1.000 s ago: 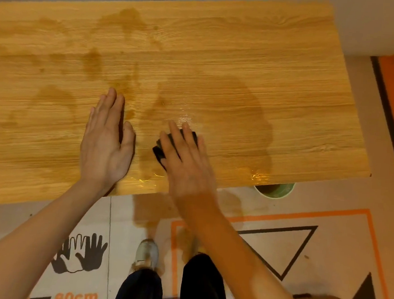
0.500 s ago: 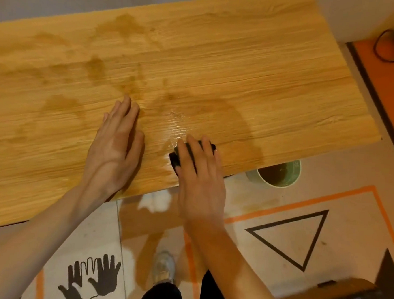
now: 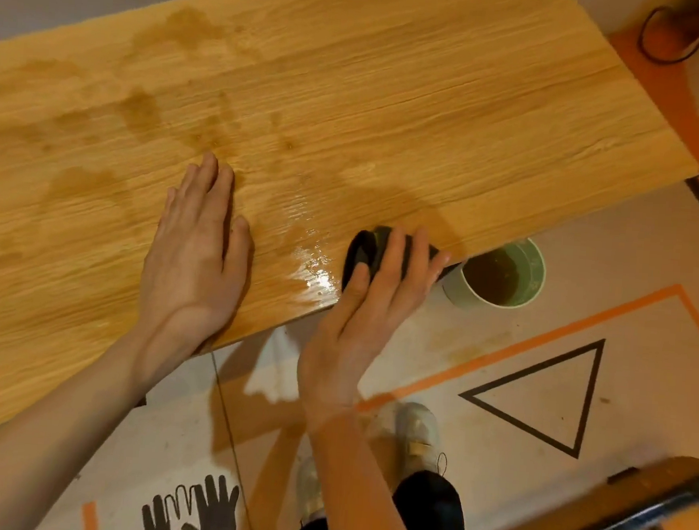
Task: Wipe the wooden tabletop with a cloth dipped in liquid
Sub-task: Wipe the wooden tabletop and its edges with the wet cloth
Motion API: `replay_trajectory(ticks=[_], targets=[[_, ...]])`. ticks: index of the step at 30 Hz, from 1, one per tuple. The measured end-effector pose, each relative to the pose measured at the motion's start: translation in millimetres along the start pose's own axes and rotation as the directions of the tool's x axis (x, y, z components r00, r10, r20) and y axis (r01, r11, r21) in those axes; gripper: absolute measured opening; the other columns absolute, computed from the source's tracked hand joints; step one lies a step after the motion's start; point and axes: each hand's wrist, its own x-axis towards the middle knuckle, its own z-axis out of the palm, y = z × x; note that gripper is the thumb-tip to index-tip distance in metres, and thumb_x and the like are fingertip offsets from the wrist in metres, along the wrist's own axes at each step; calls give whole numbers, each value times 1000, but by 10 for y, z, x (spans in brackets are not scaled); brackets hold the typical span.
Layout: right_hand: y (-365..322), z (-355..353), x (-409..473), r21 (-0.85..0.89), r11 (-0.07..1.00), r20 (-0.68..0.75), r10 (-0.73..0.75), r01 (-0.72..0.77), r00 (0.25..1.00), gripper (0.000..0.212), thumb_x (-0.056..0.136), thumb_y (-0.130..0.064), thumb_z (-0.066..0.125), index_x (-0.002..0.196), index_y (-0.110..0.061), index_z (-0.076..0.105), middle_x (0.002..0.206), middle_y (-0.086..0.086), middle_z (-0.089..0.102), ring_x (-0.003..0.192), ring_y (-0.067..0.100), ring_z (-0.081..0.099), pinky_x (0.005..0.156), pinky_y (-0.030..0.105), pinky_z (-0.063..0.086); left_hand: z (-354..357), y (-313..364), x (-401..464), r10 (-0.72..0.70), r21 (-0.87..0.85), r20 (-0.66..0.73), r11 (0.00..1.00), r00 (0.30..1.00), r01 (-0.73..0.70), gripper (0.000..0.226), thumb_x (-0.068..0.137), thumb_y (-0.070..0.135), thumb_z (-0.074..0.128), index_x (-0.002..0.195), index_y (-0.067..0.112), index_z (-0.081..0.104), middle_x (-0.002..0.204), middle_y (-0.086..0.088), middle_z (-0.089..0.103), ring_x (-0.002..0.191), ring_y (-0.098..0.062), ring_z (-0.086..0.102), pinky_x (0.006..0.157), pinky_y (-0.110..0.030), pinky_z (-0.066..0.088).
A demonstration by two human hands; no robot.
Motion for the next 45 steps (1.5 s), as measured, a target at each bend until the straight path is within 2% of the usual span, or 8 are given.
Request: replay_trajectory(ticks=[4, 11, 19, 25, 30, 34, 40, 45], targets=[[218, -305, 227, 29, 991, 159, -133, 130, 978, 40, 104, -18, 31, 143, -12, 36, 155, 10, 25, 149, 28, 5, 122, 38, 10, -2, 10, -11, 7, 17, -12, 1000, 1000, -7, 55, 109, 28, 34, 159, 9, 23, 169, -6, 13, 156, -18, 7, 126, -27, 0], [323, -179, 712, 145, 984, -216, 130, -100, 968, 38, 103, -6, 35, 140, -2, 40, 155, 18, 26, 148, 31, 8, 121, 28, 12, -12, 3, -7, -11, 17, -16, 1000, 1000, 11, 55, 109, 29, 32, 160, 11, 20, 169, -5, 11, 156, -16, 6, 126, -28, 0], [81, -118, -228, 93, 993, 188, -95, 79, 978, 44, 102, -8, 32, 146, -14, 29, 158, 7, 18, 149, 25, -5, 122, 43, 6, -8, 27, -15, -6, 8, -14, 1000, 1000, 6, 55, 109, 31, 30, 160, 11, 21, 169, -5, 12, 156, -16, 7, 127, -30, 2], [377, -346, 788, 28, 999, -133, 45, -41, 990, 38, 103, -8, 34, 141, -2, 40, 154, 18, 29, 148, 34, 9, 122, 41, 11, -19, 15, -16, 2, -3, -21, 1000, 1000, -2, 55, 109, 30, 32, 160, 9, 21, 169, -6, 12, 156, -17, 7, 125, -27, 0], [-53, 4, -449, -35, 991, 169, -122, 129, 978, 48, 98, -4, 40, 144, -13, 32, 158, 8, 19, 149, 31, -1, 120, 53, 4, -94, 29, -16, -24, -160, -24, 987, 999, 20, 49, 110, 24, 34, 157, 12, 32, 167, -2, 22, 155, -14, 14, 127, -29, 5], [41, -129, -493, -102, 903, 467, -326, 417, 822, 57, 93, -1, 51, 142, -23, 33, 155, 2, 25, 149, 25, 7, 120, 44, -7, -242, -102, -77, 8, -249, 13, 968, 1000, -5, 46, 109, 19, 36, 154, 16, 40, 164, 3, 28, 153, -10, 20, 127, -34, 15], [230, -366, 218, -141, 983, 166, -95, 119, 981, 39, 103, -8, 33, 141, -6, 42, 155, 12, 29, 149, 28, 7, 121, 44, -3, -523, -880, -433, -39, -125, -26, 992, 999, 35, 50, 105, 27, 33, 153, 14, 41, 163, -3, 33, 152, -16, 24, 126, -45, 17], [-118, 44, -675, -124, 959, 354, -198, 255, 914, 43, 100, -8, 38, 143, -14, 35, 156, 10, 24, 149, 31, 3, 120, 53, 2, -513, -1004, -477, -62, -65, -55, 996, 997, 58, 52, 106, 29, 31, 155, 11, 37, 164, -4, 29, 151, -9, 20, 127, -38, 10]])
